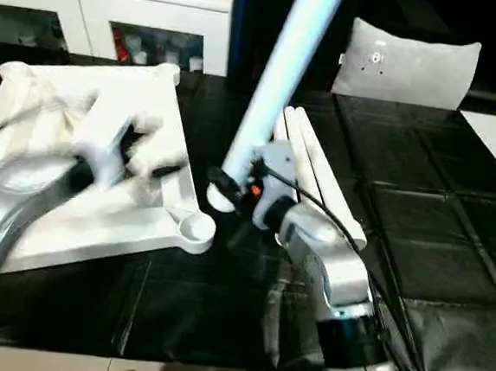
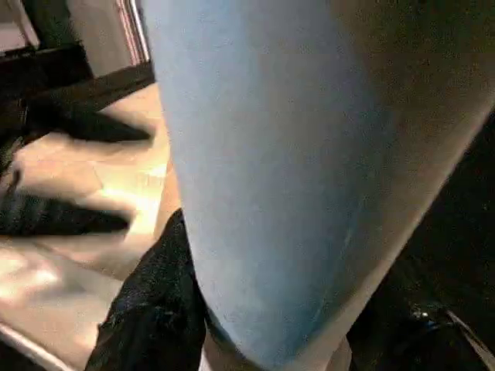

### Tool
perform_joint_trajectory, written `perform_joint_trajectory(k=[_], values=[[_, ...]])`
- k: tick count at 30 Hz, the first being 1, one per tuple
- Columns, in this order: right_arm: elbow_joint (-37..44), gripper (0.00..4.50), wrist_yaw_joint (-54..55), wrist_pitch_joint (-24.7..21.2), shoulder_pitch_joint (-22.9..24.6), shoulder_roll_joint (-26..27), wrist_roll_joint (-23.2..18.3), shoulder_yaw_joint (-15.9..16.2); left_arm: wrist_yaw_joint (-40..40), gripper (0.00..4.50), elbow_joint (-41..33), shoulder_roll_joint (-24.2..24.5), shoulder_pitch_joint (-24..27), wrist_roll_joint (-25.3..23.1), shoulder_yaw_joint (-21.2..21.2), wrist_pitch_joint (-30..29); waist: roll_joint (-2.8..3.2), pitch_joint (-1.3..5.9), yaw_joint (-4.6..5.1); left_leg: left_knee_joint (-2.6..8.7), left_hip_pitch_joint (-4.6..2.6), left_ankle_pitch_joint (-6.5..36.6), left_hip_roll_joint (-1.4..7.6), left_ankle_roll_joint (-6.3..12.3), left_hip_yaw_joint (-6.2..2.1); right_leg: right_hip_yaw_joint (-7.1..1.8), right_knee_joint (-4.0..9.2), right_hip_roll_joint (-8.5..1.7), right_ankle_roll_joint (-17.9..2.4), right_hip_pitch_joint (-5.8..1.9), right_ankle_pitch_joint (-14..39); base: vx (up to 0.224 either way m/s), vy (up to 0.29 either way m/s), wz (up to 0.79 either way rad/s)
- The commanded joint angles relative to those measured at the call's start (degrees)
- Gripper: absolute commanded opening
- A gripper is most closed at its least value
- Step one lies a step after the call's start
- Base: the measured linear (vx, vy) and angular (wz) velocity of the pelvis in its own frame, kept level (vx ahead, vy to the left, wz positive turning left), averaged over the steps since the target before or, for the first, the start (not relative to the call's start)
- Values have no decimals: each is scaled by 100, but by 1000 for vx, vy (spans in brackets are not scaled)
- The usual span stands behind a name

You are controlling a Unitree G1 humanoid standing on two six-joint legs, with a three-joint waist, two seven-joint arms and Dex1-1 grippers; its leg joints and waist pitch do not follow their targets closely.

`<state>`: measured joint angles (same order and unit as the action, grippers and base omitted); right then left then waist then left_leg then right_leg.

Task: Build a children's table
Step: Pick table leg, then insert table leg to table base

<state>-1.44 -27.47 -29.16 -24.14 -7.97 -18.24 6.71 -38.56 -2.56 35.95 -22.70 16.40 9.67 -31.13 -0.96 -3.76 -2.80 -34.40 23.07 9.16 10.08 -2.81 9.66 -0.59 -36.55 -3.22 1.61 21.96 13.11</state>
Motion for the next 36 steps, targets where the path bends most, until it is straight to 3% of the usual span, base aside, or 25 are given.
perform_joint_trajectory(k=[1, 3, 5, 6, 11, 13, 14, 22, 23, 27, 36], values=[[174, 193, 9, -325, 30, -7, -204, -177, -413, 433, -161, 108, 58, -33, 227, 104, 110, 406, 17, 458, -262, 1505, 215, -484, -43, -103, 406, -256, -1060, -76, 461, 0, 0, 0], [330, 193, -40, -324, 225, -2, -311, -232, -964, 416, -128, 347, 332, 10, 483, 217, 124, 393, -26, 483, -250, 1563, 219, -497, -50, -113, 416, -281, -1008, -68, 620, 0, 0, 0], [351, 193, -60, -288, 257, -11, -300, -218, -1021, 402, -108, 361, 360, 19, 505, 238, 130, 399, -29, 480, -258, 1591, 220, -528, -47, -115, 408, -284, -997, -62, 603, 0, 0, 0], [435, 193, -162, -287, 368, -76, -286, -133, -1186, 388, 17, 459, 441, -173, 684, 569, 139, 395, -38, 482, -259, 1613, 215, -545, -47, -114, 426, -285, -990, -54, 610, 0, 0, 0], [555, 193, -253, -302, 454, -90, -401, -139, -1443, 350, 221, 450, 521, -297, 693, 946, 90, 383, -11, 485, -241, 1743, 212, -544, -47, -132, 437, -308, -972, -60, 917, 0, 0, 0], [600, 193, -296, -291, 464, -125, -395, -123, -1501, 334, 289, 448, 500, -311, 703, 997, 102, 382, -10, 482, -248, 1790, 217, -535, -51, -137, 442, -316, -966, -50, 1052, 0, 0, 0], [611, 193, -352, -200, 470, -159, -351, -88, -1567, 328, 361, 446, 478, -313, 695, 1045, 67, 381, 0, 481, -236, 1759, 214, -521, -49, -137, 441, -310, -966, -54, 1054, 0, 0, 0], [686, 193, -592, 131, 557, -187, -336, -6, -1939, 260, 805, 492, 381, -371, 696, 1371, 70, 391, -12, 473, -234, 1629, 215, -448, -38, -135, 423, -314, -1026, -49, 865, 0, 0, 0], [665, 193, -569, 325, 589, -224, -162, 100, -1984, 260, 916, 491, 347, -405, 679, 1434, 70, 393, -12, 471, -233, 1623, 216, -448, -40, -135, 423, -316, -1025, -51, 871, 0, 0, 0], [740, 193, -688, -179, 603, -393, -207, 289, -2019, 222, 1107, 446, 263, -452, 647, 1509, 66, 388, -11, 473, -236, 1620, 213, -438, -41, -135, 424, -311, -1038, -63, 896, 0, 0, 0], [675, 193, -708, -90, 644, -401, -174, 314, -2060, 148, 1545, 365, 48, -635, 664, 1632, 48, 399, -17, 459, -232, 1542, 221, -404, -39, -140, 418, -330, -1072, -64, 820, 0, 0, 0]])
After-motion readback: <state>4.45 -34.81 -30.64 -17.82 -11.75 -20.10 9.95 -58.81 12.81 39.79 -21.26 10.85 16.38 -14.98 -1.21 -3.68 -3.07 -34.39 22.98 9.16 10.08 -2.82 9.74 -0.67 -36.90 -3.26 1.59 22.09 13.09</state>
